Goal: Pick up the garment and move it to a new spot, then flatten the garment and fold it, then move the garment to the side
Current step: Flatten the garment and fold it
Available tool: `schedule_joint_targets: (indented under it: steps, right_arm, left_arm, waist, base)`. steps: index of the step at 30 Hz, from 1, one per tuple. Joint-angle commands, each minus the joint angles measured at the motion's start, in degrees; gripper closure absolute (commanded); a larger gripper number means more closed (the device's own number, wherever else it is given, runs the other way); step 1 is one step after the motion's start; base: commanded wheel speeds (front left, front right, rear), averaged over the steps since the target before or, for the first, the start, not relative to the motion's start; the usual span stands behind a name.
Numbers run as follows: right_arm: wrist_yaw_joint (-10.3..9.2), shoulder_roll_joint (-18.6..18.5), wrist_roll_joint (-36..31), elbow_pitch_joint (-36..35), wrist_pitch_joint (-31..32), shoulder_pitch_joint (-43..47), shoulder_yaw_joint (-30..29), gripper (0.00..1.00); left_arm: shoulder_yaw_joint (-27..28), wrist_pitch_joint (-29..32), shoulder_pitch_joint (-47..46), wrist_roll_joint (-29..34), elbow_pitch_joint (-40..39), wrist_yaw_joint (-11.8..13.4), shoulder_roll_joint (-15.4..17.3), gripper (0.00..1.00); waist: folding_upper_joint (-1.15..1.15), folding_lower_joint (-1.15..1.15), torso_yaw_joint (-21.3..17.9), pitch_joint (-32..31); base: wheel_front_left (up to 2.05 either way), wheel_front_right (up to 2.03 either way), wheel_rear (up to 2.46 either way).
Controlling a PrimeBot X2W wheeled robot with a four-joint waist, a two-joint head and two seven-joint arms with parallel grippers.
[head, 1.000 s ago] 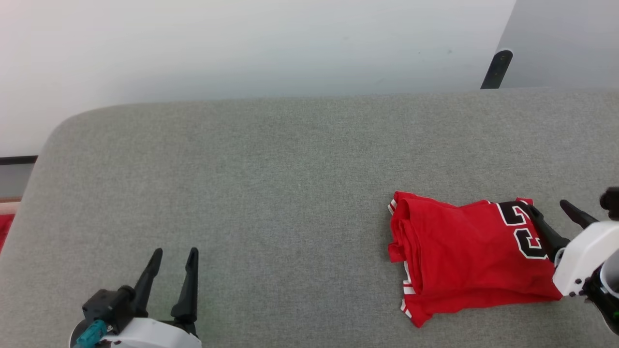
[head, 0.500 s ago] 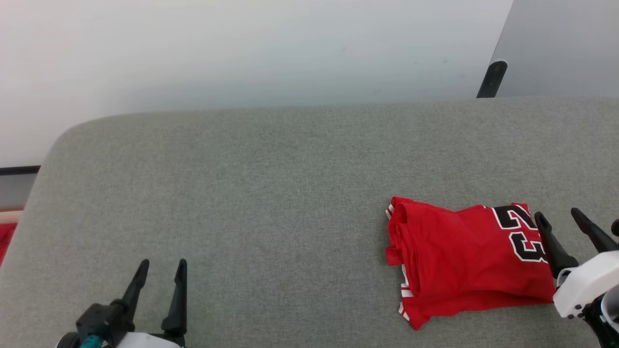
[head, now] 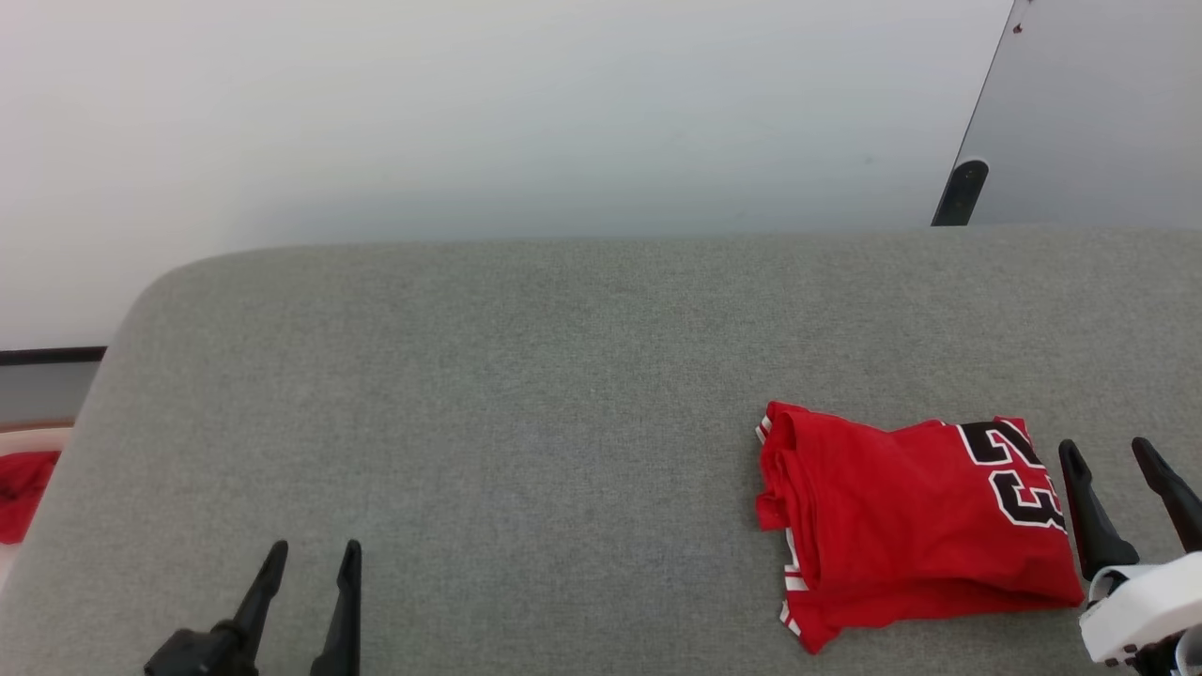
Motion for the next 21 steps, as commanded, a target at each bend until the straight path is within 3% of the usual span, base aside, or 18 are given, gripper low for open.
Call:
schedule_joint_targets:
  steps: [1, 14, 21]
  right_arm:
    - [-0.10, 0.7, -0.1, -0.8, -0.6, 1.2, -1.0, 0.00]
    - [-0.10, 2.5, 0.3, -3.5, -0.8, 5.0, -4.4, 0.00]
    - [-0.10, 2.9, 0.6, -4.3, 0.0, 5.7, -3.1, 0.00]
  left_arm:
    - [0.1, 0.0, 1.2, -0.2, -0.6, -0.1, 0.3, 0.00]
    - [0.2, 0.1, 4.9, -0.6, -3.6, 0.8, 0.3, 0.00]
    - [-0.1, 0.3, 4.5, -0.9, -4.3, 1.2, 0.4, 0.00]
  waist:
    - [0.00, 0.00, 0.1, -0.4]
    - [0.00, 0.00, -0.1, -0.6]
    - [0.00, 0.00, 0.0, -0.5]
  base:
    - [0.00, 0.00, 0.00]
    - [0.00, 0.00, 0.00]
    - [0.00, 0.00, 0.00]
